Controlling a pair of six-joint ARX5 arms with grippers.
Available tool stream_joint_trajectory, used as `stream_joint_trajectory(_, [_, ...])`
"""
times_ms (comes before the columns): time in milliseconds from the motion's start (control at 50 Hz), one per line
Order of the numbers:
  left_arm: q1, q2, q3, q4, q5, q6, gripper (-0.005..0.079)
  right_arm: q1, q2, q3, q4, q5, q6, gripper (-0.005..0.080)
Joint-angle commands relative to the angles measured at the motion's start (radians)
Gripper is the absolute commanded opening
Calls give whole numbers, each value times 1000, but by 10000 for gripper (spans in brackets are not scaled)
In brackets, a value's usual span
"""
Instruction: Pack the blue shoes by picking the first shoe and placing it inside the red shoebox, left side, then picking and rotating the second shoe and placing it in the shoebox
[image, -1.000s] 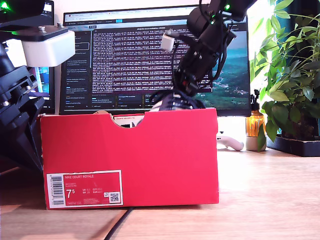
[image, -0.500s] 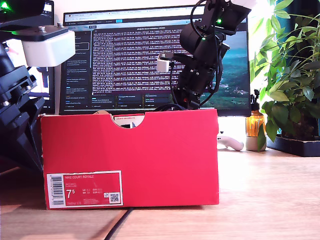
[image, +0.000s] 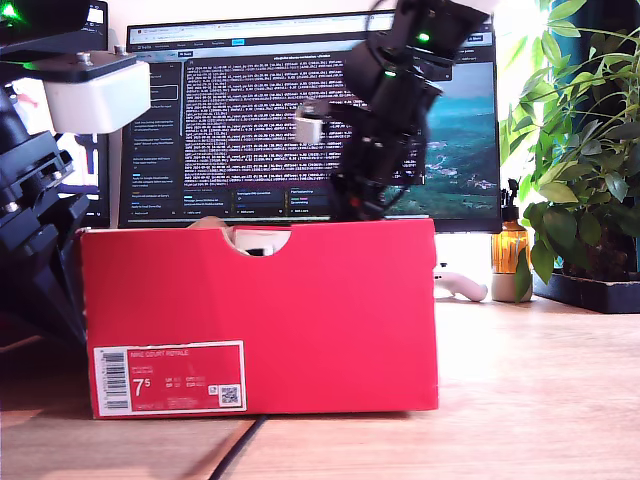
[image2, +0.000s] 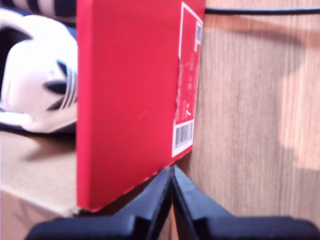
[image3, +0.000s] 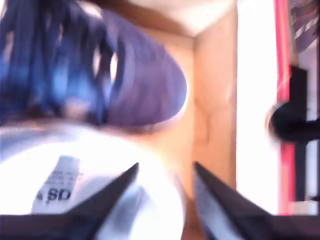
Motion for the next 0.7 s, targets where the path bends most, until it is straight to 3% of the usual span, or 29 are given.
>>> stream_joint_trajectory(0, [-3, 10, 13, 6, 9, -4, -19, 24, 23, 19, 6, 27, 3, 382])
stream_joint_trajectory(300, [-3, 10, 13, 8, 10, -4, -19, 77, -24, 37, -5, 304, 76, 379])
stream_joint_trajectory(520, [-3, 10, 13, 9, 32, -5, -19, 95, -110, 126, -129, 329, 330, 361])
stream_joint_trajectory(680, [-3, 10, 13, -8, 31, -10, -19, 97, -169, 183, -286, 328, 549, 140])
